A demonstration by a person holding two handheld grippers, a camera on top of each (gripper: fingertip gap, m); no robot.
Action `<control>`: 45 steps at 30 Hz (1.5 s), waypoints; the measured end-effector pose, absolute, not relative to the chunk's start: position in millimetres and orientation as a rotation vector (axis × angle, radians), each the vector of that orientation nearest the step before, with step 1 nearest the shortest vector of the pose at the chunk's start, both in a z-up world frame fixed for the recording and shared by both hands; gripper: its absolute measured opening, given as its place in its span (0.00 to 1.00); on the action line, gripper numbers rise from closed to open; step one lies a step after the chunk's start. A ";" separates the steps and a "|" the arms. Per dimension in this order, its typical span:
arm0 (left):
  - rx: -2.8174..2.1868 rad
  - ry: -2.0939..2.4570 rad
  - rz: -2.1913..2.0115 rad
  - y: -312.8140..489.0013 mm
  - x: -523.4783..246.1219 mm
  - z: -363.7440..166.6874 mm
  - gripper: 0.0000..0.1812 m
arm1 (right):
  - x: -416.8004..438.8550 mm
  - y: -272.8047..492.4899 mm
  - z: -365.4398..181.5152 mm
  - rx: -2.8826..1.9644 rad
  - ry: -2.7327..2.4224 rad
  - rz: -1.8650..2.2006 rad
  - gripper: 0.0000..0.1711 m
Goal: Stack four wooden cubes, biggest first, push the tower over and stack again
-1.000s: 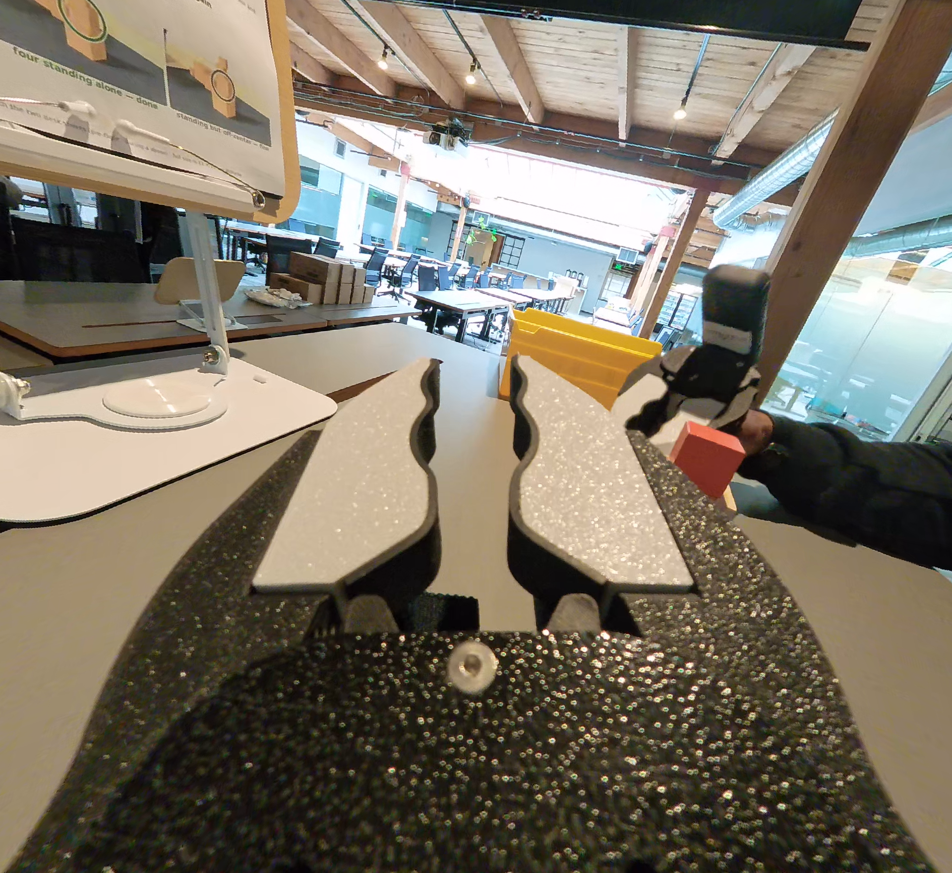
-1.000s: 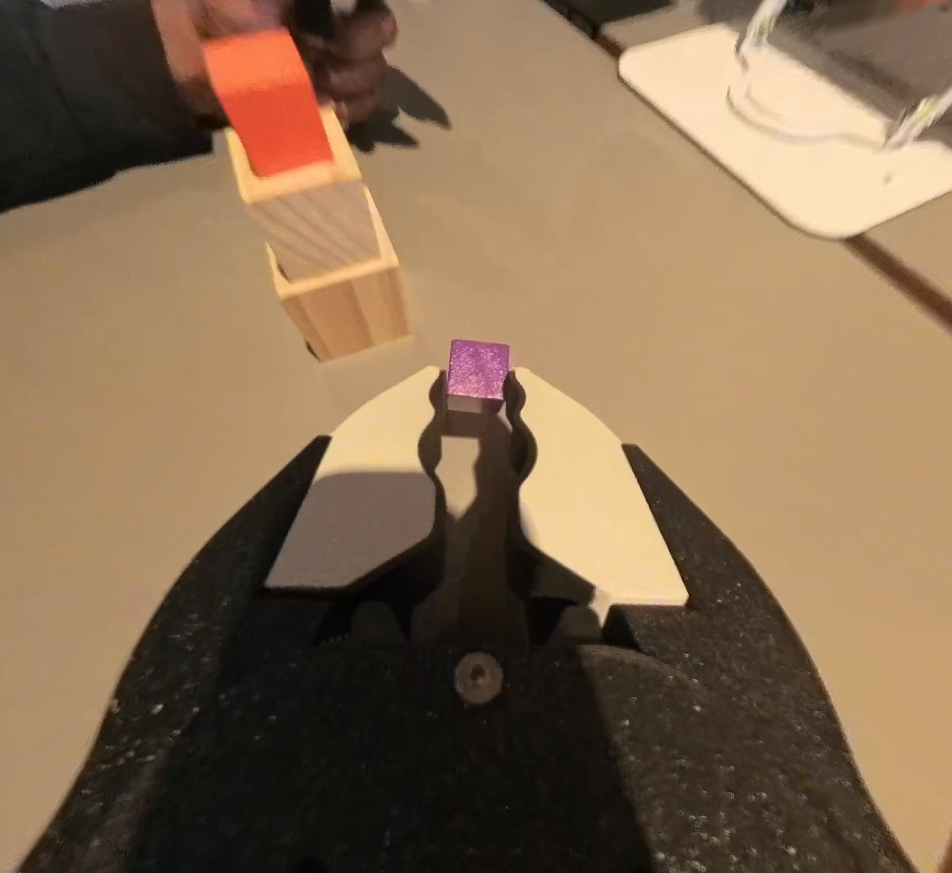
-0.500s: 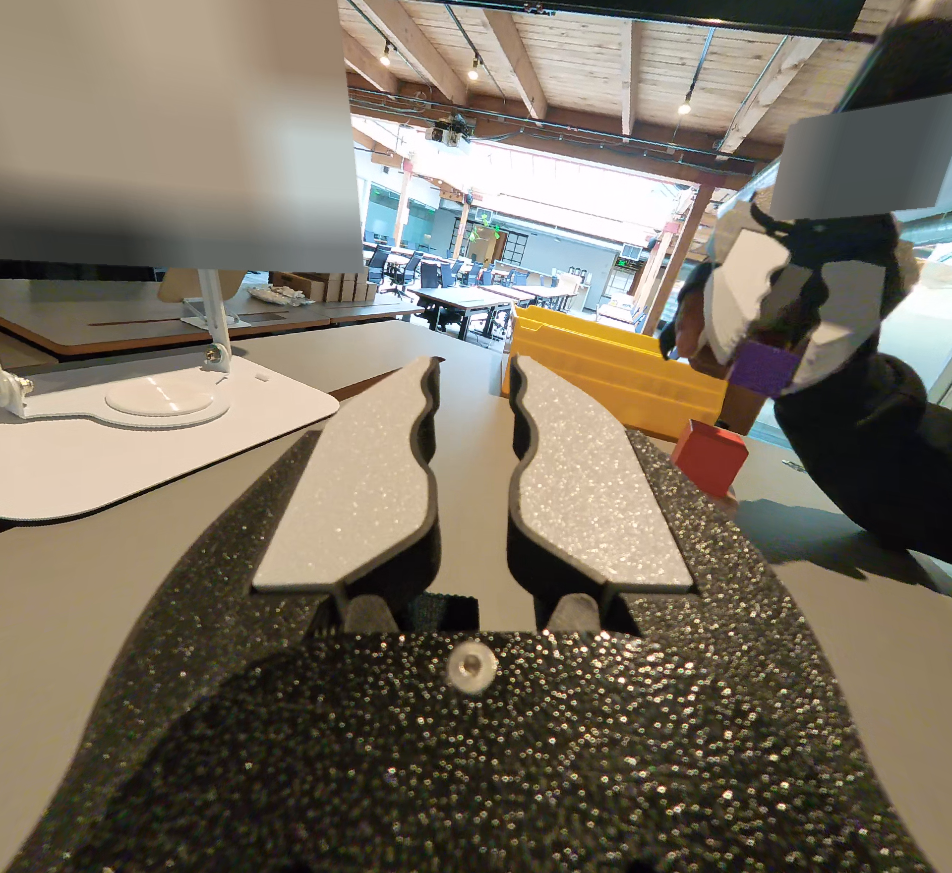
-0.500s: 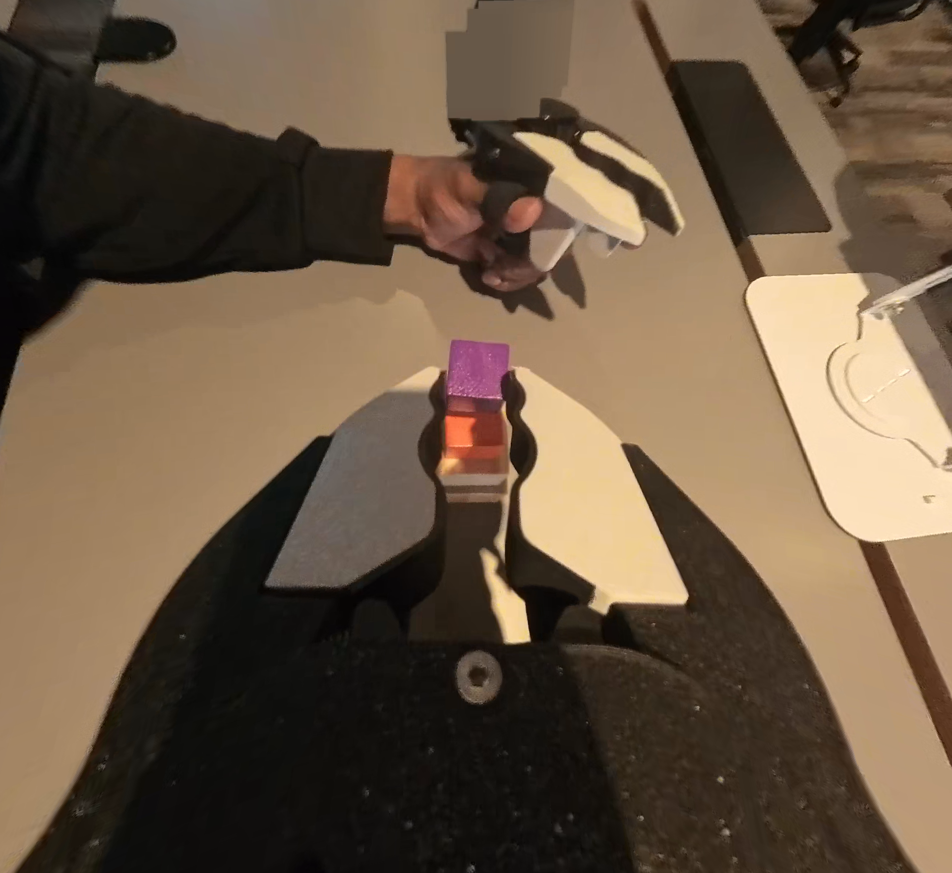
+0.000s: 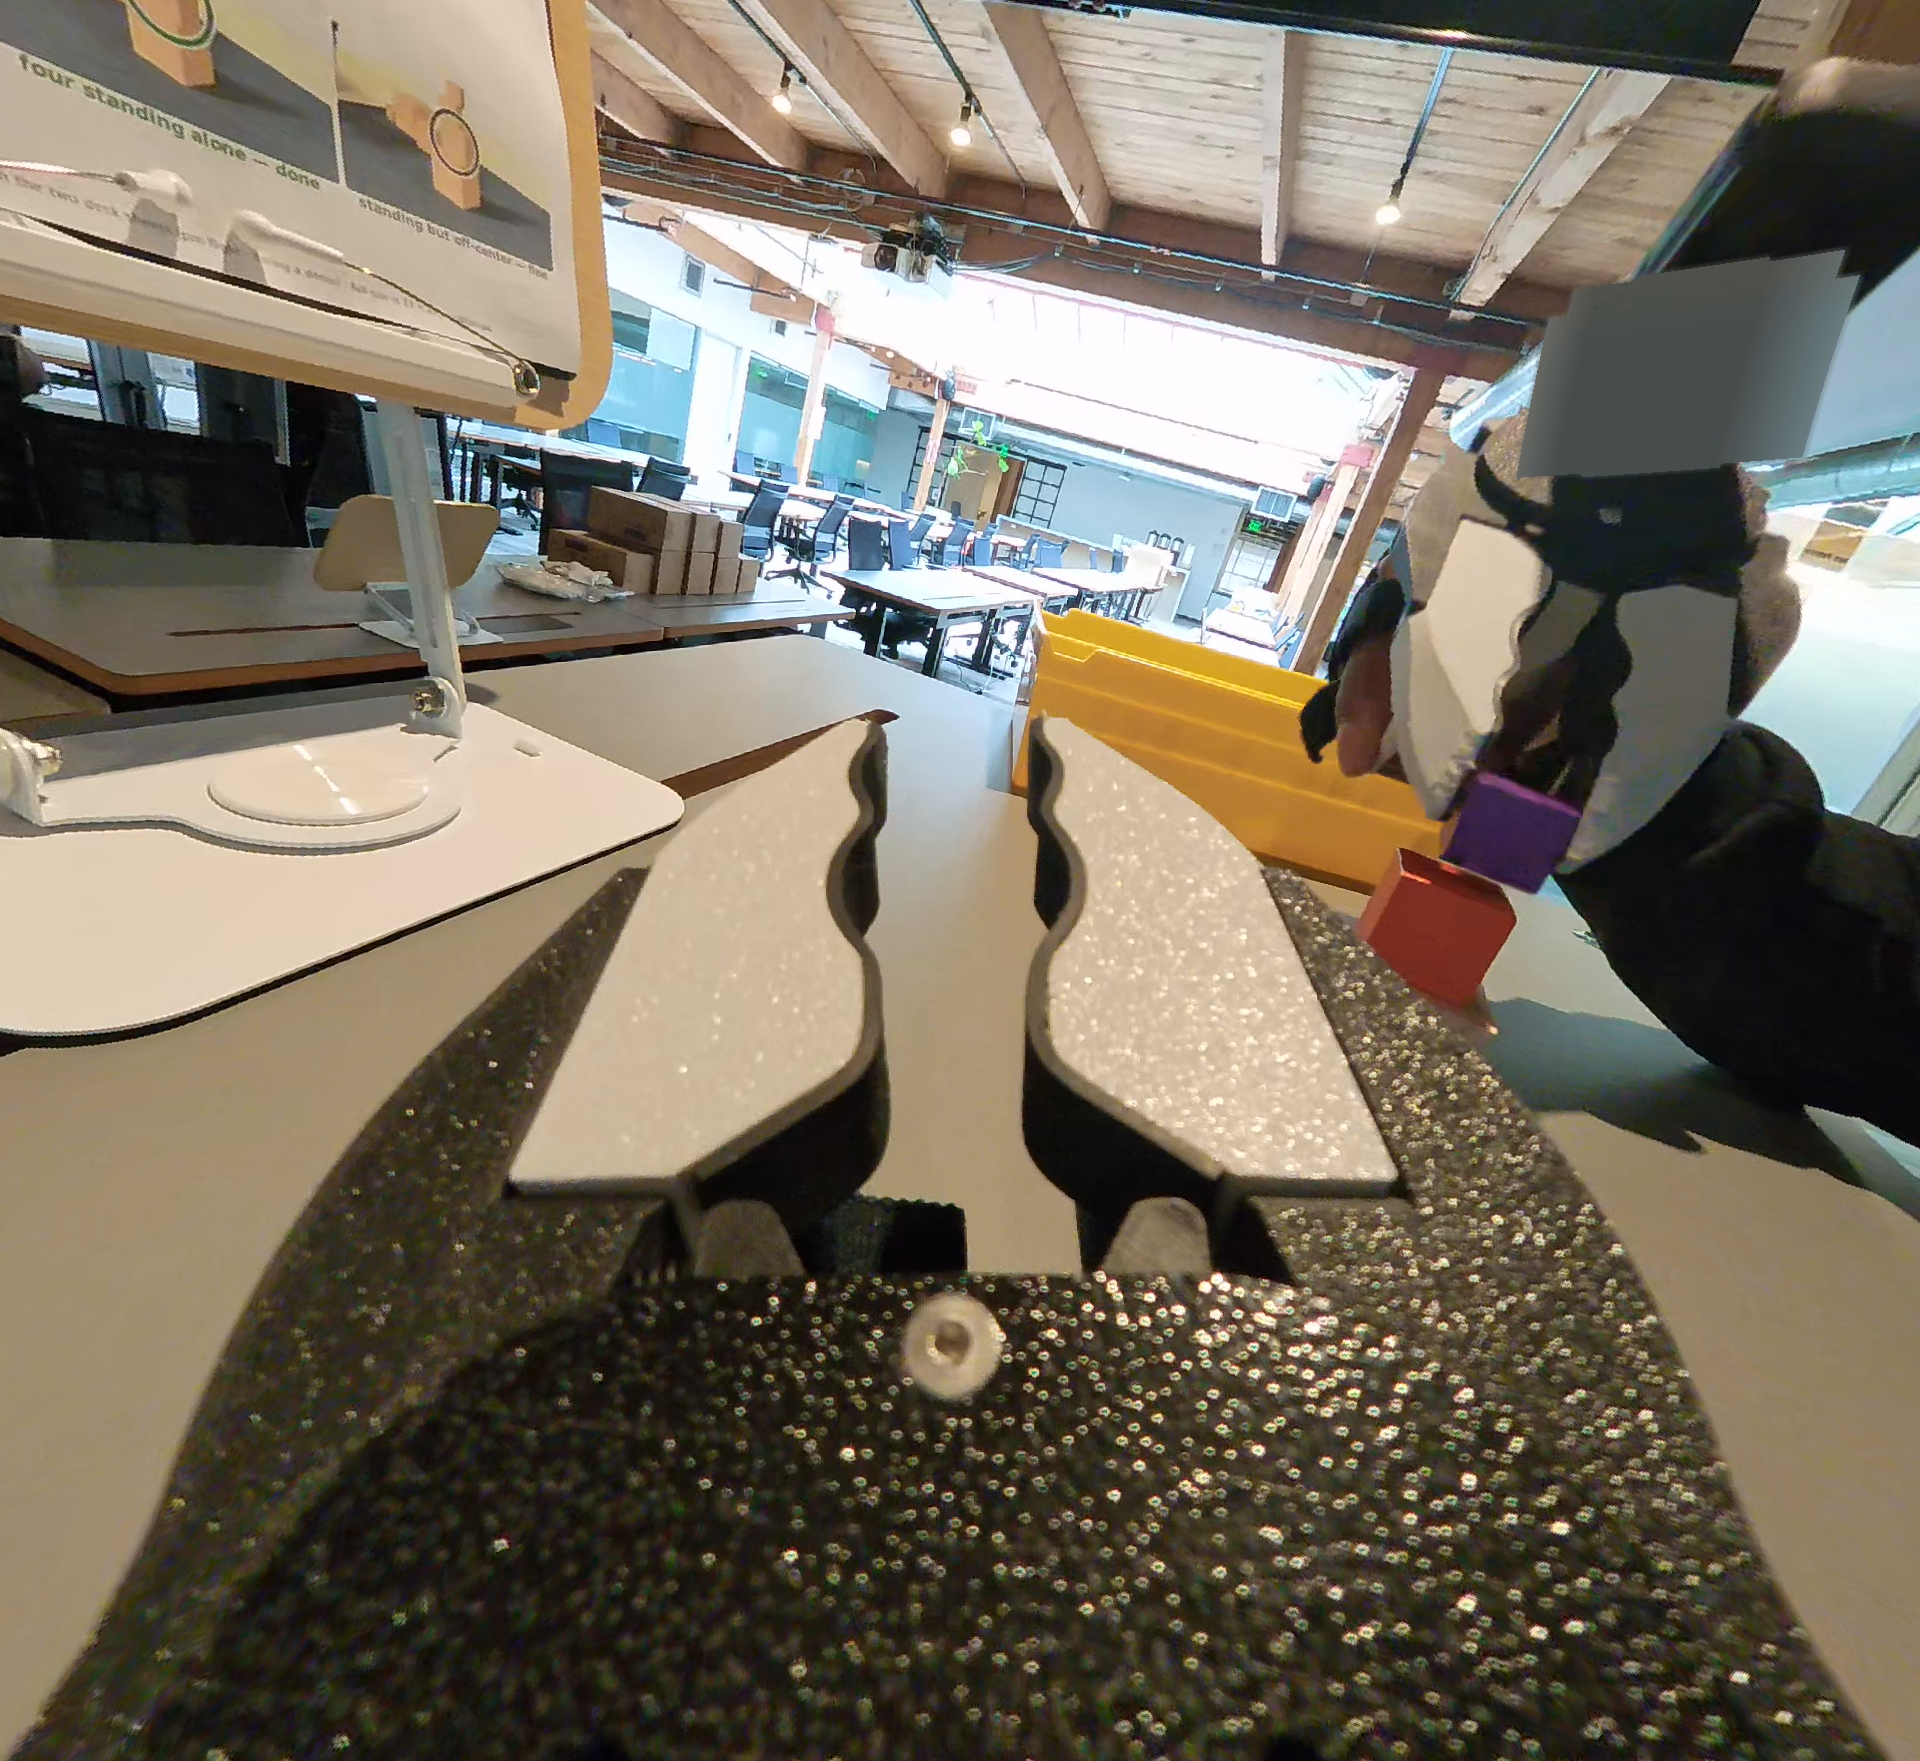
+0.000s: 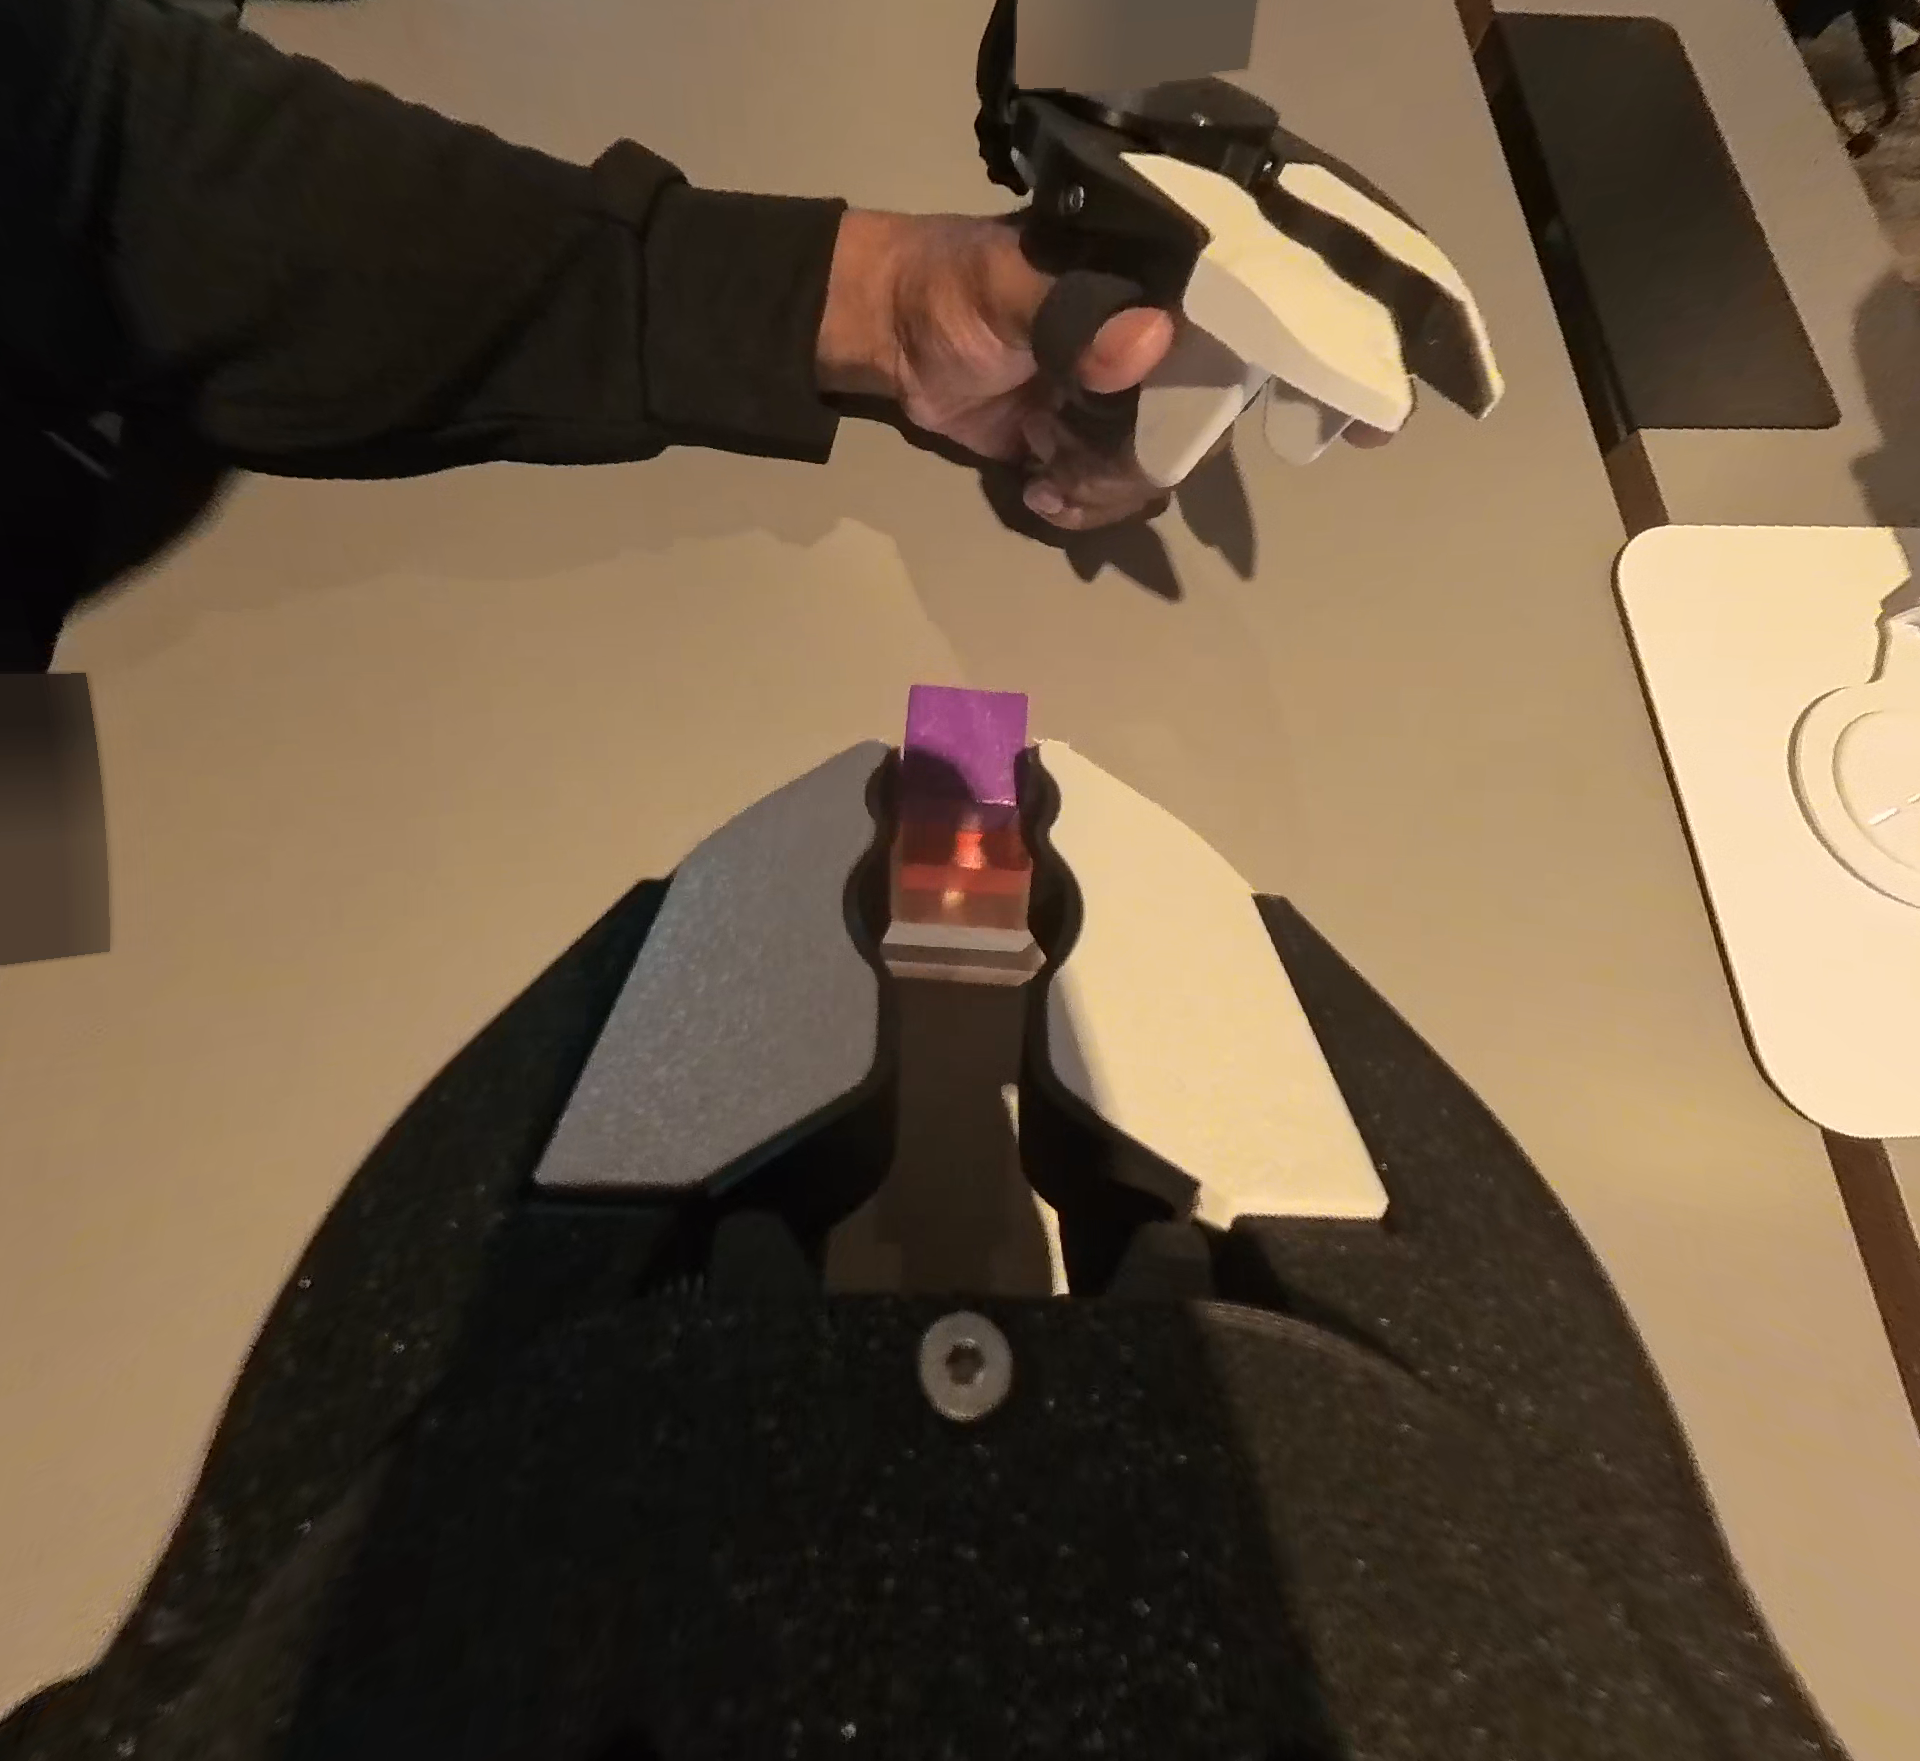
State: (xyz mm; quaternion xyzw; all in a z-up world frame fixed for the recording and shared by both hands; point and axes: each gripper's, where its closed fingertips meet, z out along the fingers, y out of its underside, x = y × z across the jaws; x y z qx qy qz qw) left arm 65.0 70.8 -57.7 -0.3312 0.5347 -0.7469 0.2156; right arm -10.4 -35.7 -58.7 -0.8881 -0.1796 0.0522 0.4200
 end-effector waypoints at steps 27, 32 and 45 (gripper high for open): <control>-0.918 1.487 -2.068 70.5 65.4 -58.0 0.14 | -6.9 -36.5 -65.0 -2.217 -0.461 0.140 0.13; -0.918 1.488 -2.068 70.4 65.3 -58.1 0.14 | -8.2 -36.6 -65.1 -2.212 -0.471 0.142 0.13; -0.916 1.490 -2.068 69.8 65.2 -58.1 0.14 | -7.1 -36.3 -67.8 -2.216 -0.474 0.133 0.13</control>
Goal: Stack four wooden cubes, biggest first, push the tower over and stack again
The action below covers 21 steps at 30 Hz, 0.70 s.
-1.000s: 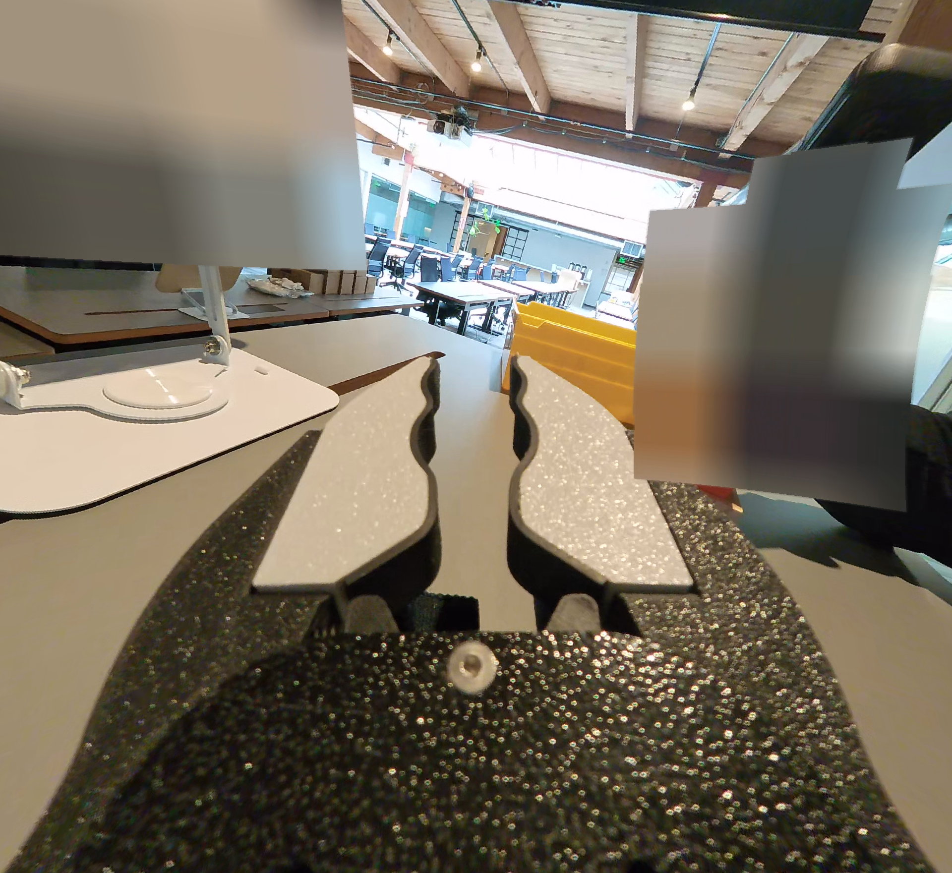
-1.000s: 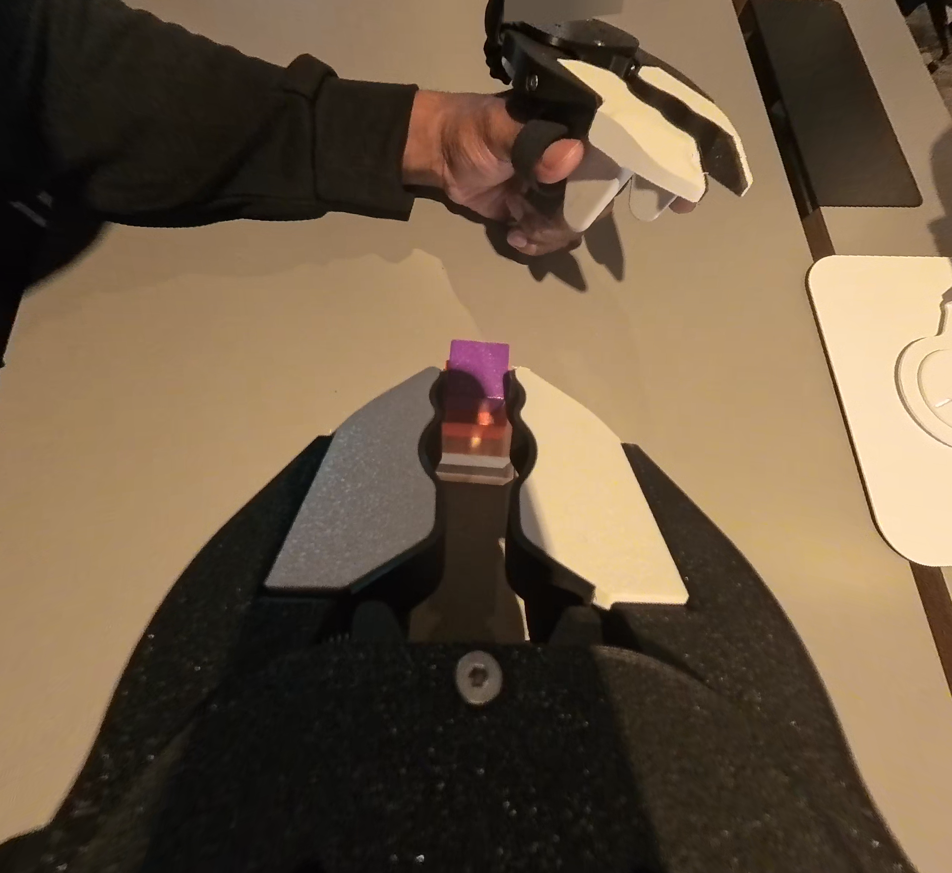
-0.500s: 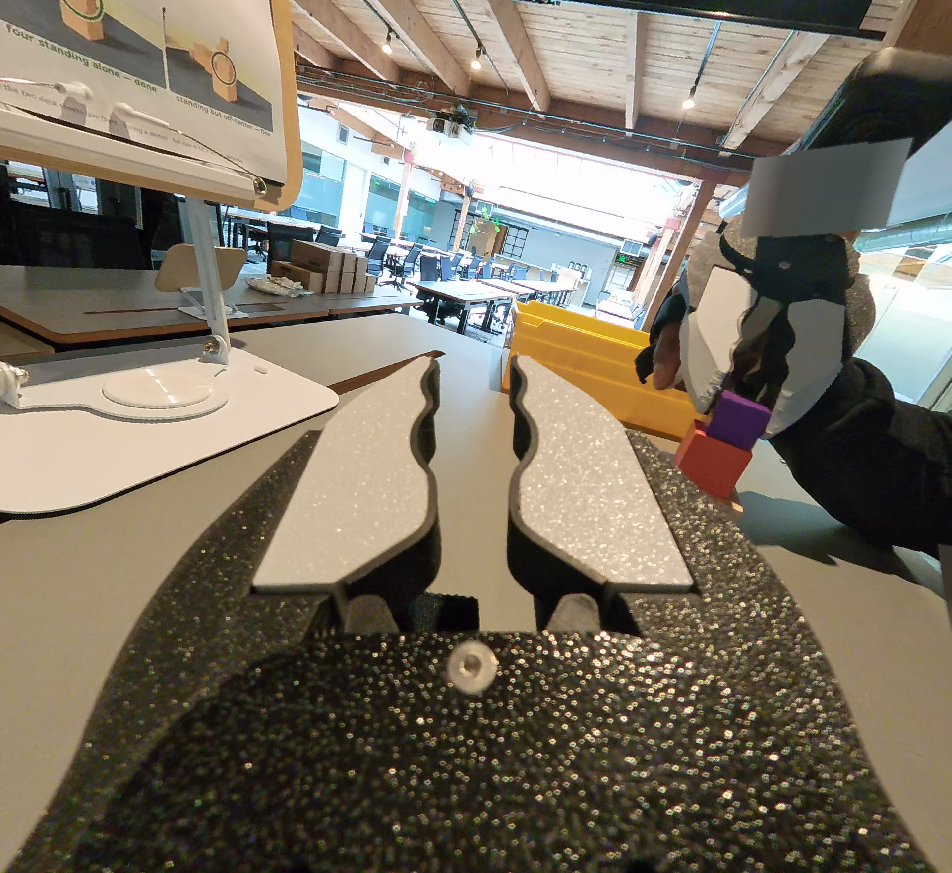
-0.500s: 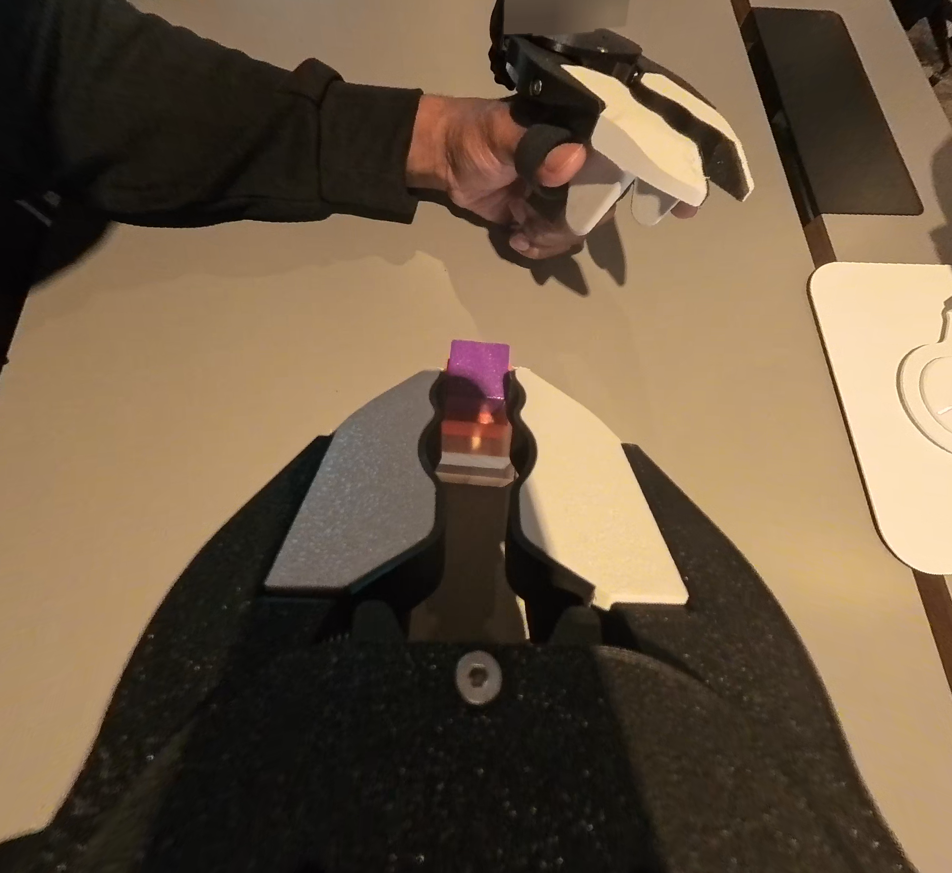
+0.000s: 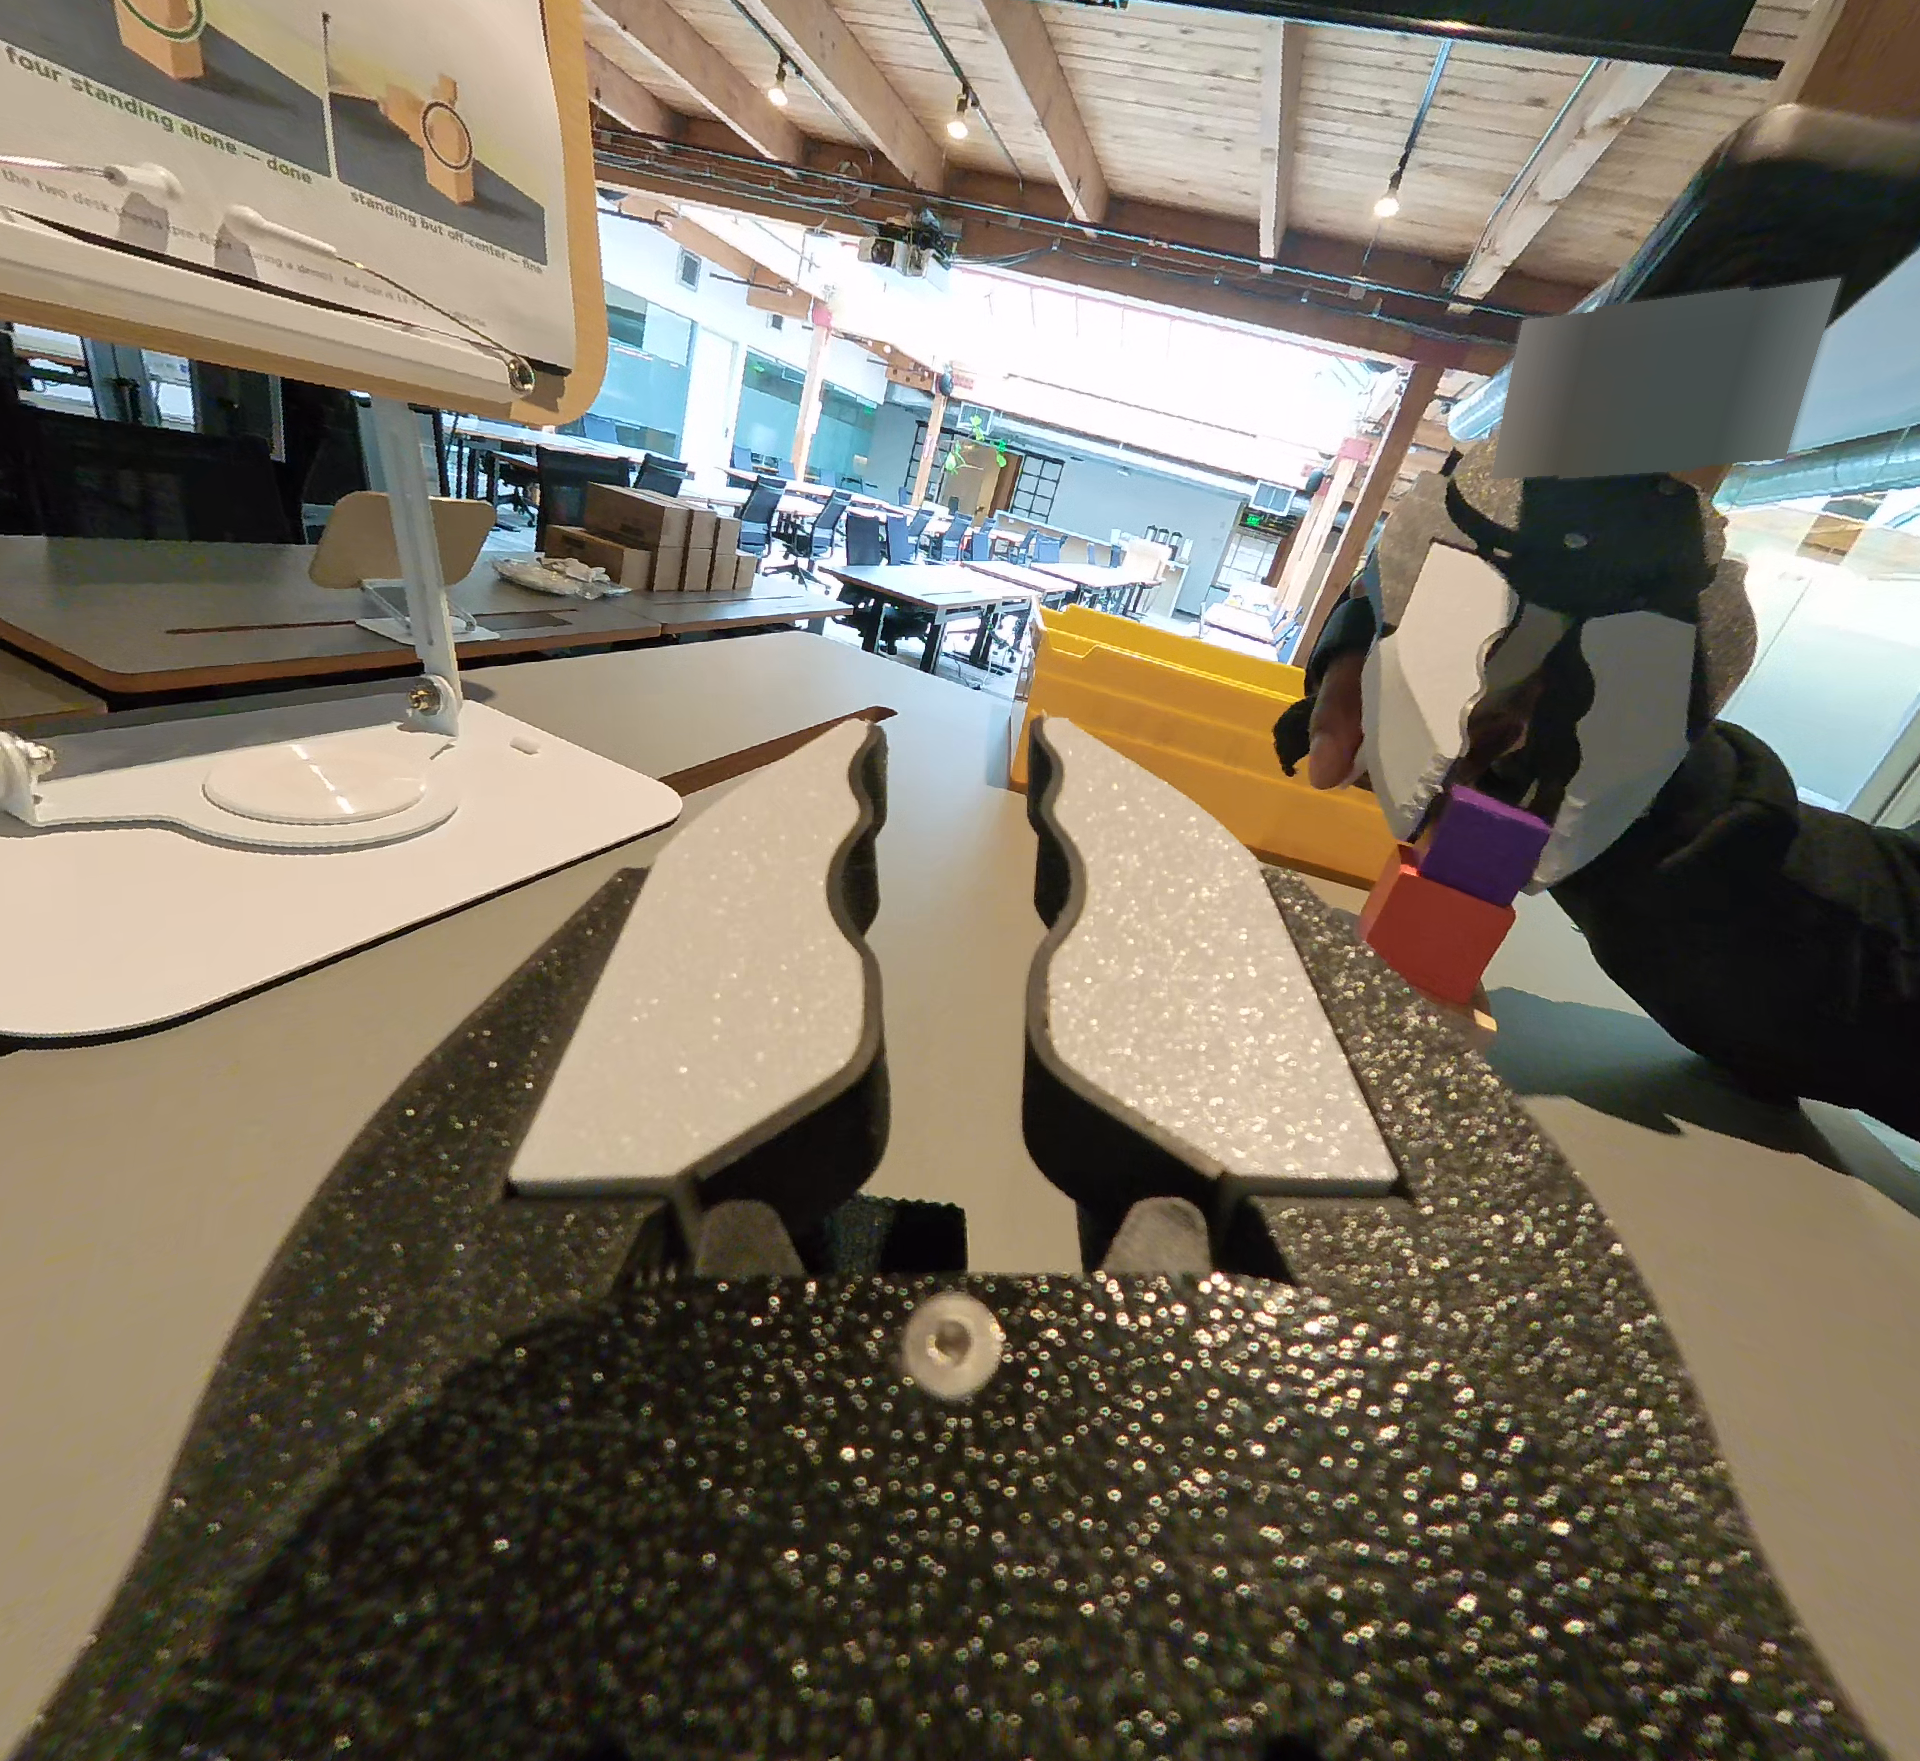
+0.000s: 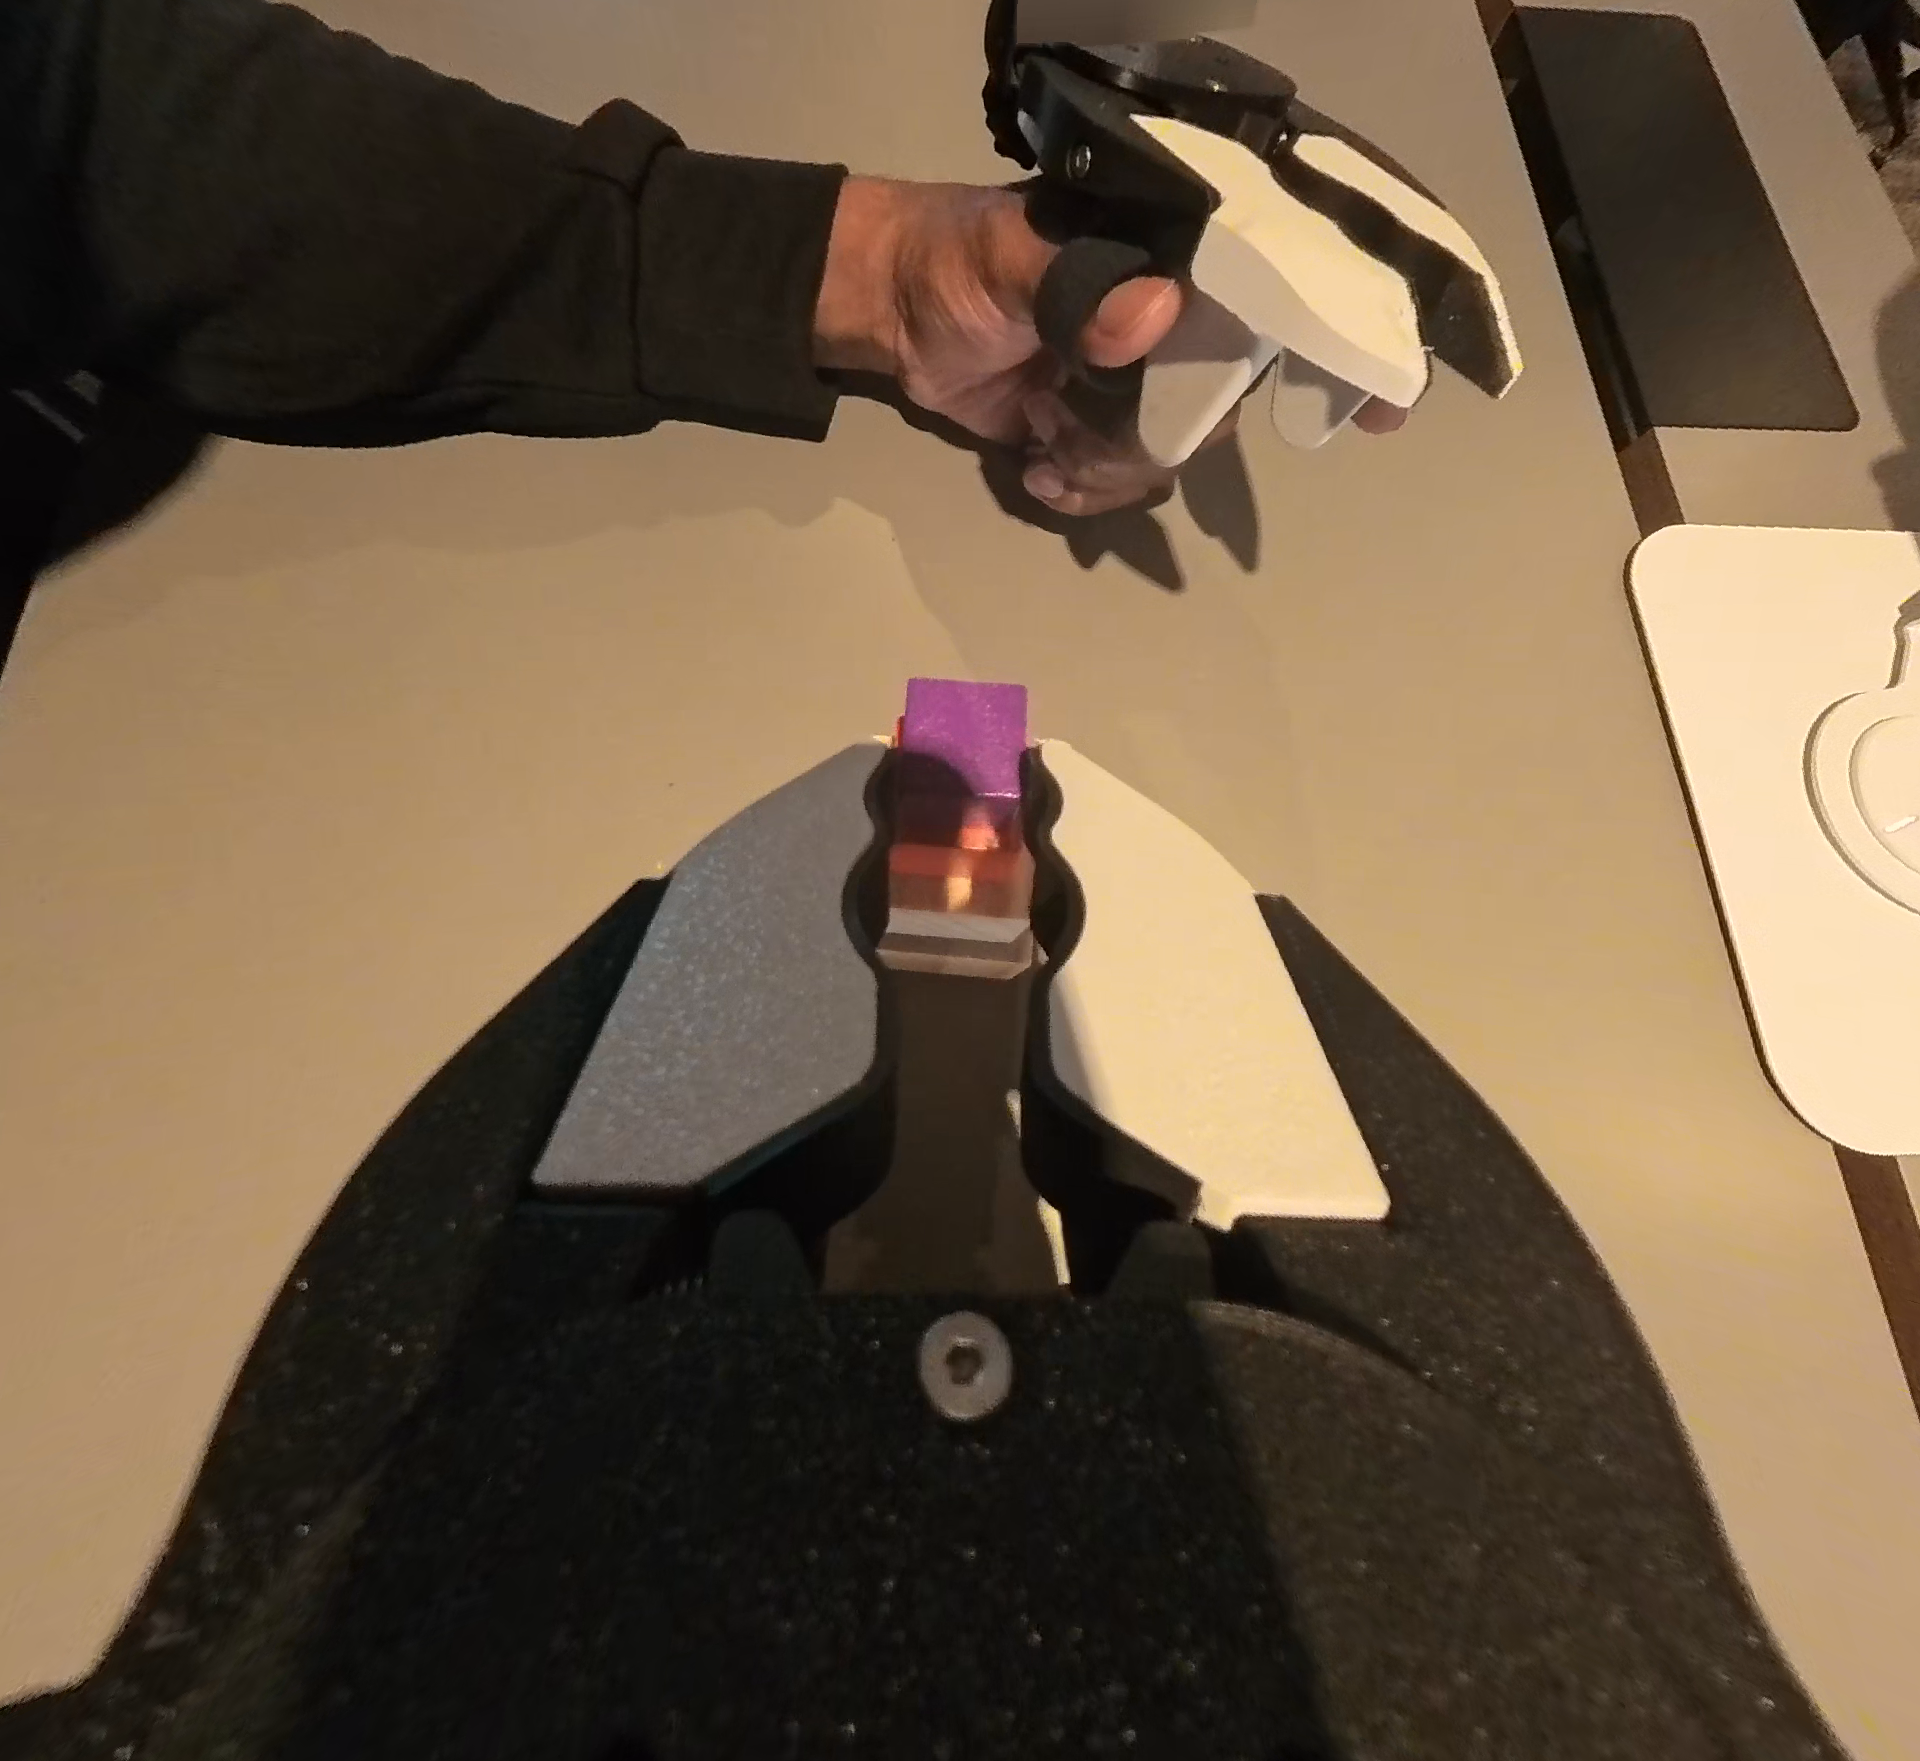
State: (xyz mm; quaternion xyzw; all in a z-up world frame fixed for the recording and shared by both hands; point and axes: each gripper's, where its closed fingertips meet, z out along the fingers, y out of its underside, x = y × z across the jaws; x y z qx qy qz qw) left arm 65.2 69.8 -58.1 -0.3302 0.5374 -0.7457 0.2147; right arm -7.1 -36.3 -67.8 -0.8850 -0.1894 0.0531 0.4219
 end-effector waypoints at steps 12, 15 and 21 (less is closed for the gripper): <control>-0.912 1.490 -2.070 69.6 64.6 -57.8 0.14 | -2.6 -45.1 -65.4 -2.220 -0.482 0.114 0.20; -0.911 1.488 -2.071 69.8 64.3 -57.7 0.14 | 5.4 -54.5 -65.0 -2.219 -0.487 0.088 0.21; -0.912 1.486 -2.073 70.0 64.3 -57.5 0.14 | 48.7 -59.6 -76.1 -2.152 -0.318 0.065 0.03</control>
